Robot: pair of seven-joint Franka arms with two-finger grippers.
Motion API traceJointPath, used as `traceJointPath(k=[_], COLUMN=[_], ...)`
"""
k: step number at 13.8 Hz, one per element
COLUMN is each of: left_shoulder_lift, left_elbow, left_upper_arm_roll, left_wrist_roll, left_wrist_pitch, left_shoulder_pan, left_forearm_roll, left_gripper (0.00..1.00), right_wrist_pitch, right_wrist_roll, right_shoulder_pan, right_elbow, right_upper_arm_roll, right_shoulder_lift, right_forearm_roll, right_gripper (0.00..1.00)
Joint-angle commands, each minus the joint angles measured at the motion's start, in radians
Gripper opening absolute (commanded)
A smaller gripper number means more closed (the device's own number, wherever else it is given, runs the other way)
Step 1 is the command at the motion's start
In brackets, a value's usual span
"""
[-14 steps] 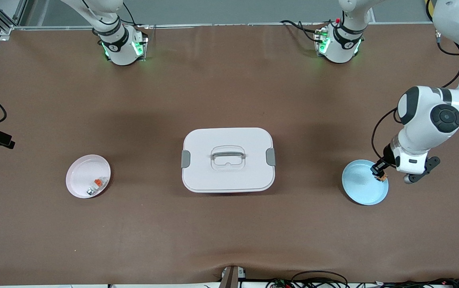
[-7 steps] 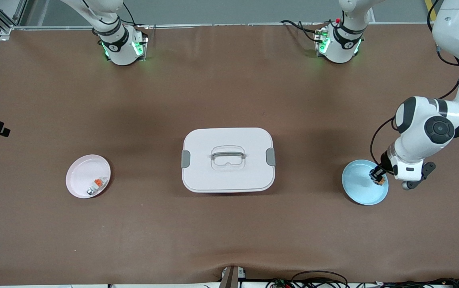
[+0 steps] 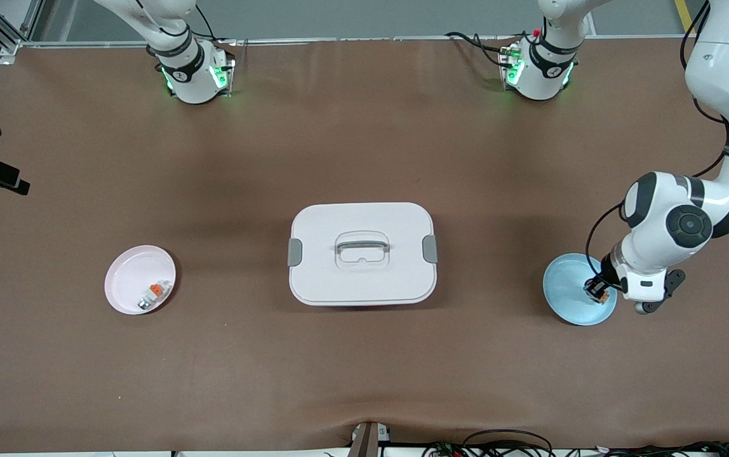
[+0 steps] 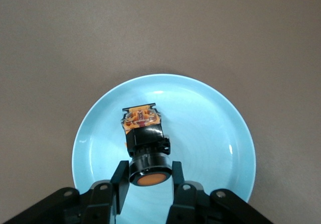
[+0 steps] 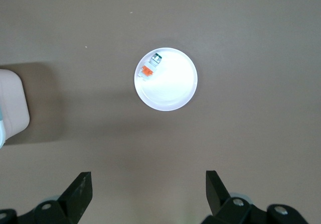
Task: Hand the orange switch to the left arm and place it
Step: 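Lower the switch onto the blue plate and open the left gripper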
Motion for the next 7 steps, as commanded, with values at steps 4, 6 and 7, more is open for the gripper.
traceJointPath(k=[4, 6, 7], left_shoulder_lift=[0.032, 0.034, 0.040], left_elbow=[0.021, 0.021, 0.021], left_upper_arm_roll=[0.004, 0.003, 0.003], left_wrist_roll=[-0.090, -0.113, -0.118], left_wrist_pitch=[-0.010, -0.011, -0.011], left_shoulder_pan=[-0.033, -0.042, -0.042], left_forearm_roll=[0.059, 0.059, 0.061], left_gripper=[0.00, 0.00, 0.00], right_wrist_pitch=[-0.008, -0.007, -0.005], right_wrist_roll=[0.006, 0.006, 0.005], right_shoulder_pan=[0.013, 0.013, 0.013], right_elbow=[-0.003, -0.003, -0.003], right_upper_arm_roll=[-0.003, -0.003, -0.004], right_shoulder_lift=[-0.042, -0.042, -0.042], right_forearm_roll=[0.007, 0.007, 0.003], right_gripper=[1.00, 1.00, 1.00])
